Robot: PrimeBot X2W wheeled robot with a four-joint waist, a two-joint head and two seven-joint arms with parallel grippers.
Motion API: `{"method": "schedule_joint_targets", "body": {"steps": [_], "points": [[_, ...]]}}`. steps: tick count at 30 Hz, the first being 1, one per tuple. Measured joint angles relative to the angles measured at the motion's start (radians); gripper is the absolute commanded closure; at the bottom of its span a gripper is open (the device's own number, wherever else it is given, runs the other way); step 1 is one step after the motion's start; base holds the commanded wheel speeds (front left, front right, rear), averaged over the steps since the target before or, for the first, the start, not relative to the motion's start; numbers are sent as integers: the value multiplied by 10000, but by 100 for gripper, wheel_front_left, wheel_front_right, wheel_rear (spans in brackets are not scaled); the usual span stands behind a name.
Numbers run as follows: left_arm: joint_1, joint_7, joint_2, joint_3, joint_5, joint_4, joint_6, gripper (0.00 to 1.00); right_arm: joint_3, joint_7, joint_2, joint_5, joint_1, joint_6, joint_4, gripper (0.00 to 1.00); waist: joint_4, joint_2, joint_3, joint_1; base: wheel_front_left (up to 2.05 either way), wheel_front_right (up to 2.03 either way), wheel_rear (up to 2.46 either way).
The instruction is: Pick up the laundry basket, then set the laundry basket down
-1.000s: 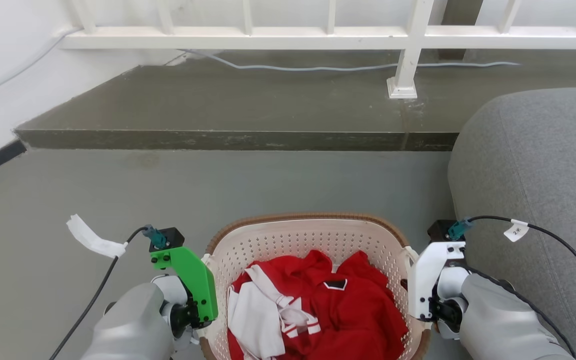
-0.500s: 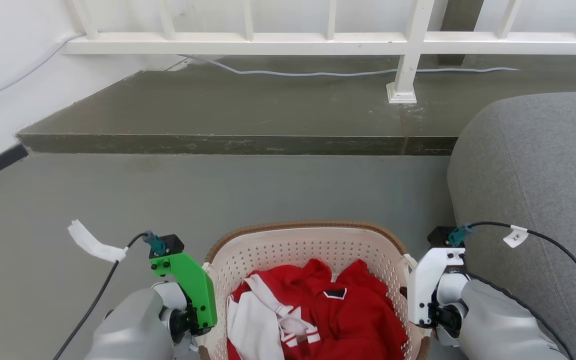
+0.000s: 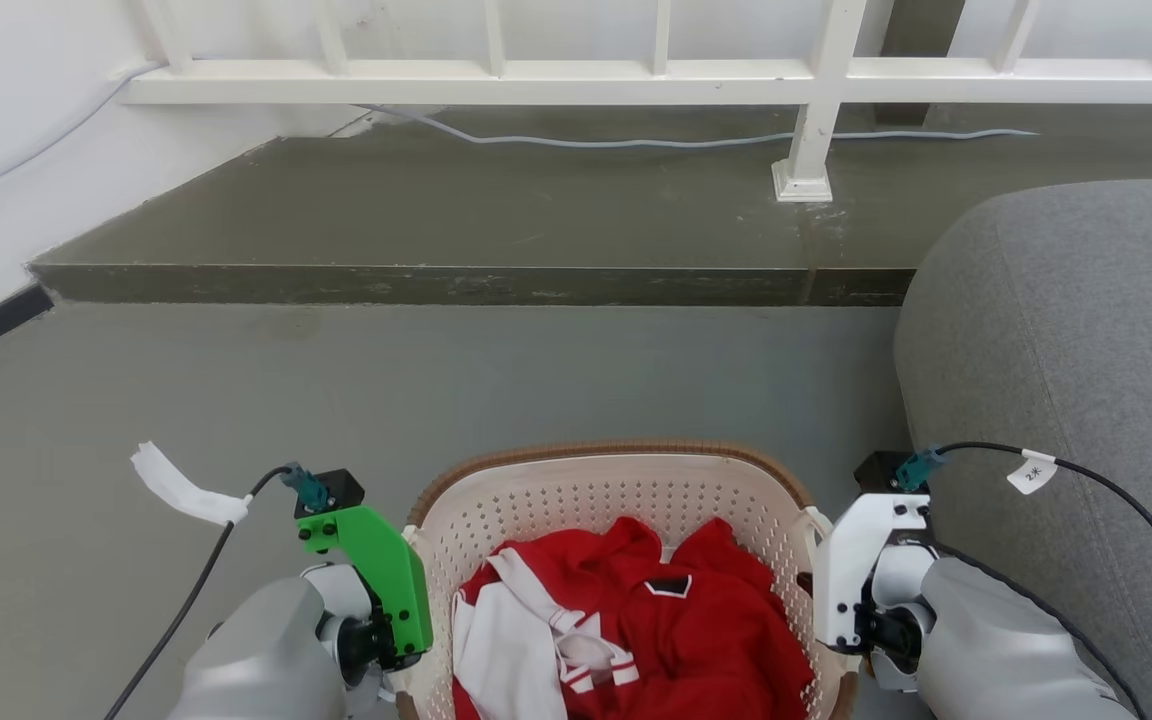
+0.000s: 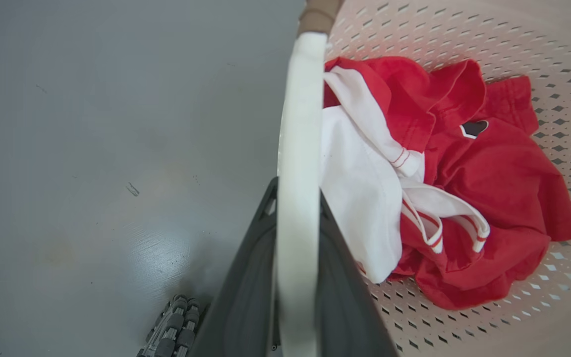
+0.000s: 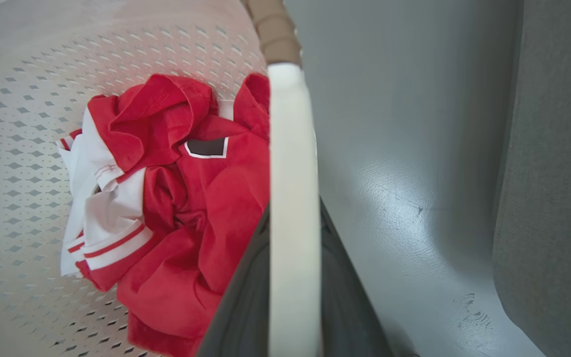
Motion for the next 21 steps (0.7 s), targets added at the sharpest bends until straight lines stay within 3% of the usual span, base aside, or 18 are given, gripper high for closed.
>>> {"method": "schedule_joint_targets", "body": {"steps": [21], "points": [[-1,-130,13,-42,-113,2,25,100,207,73,-38,370,1,-2,-96,100,-36,0,127,0,0,0,0]]}}
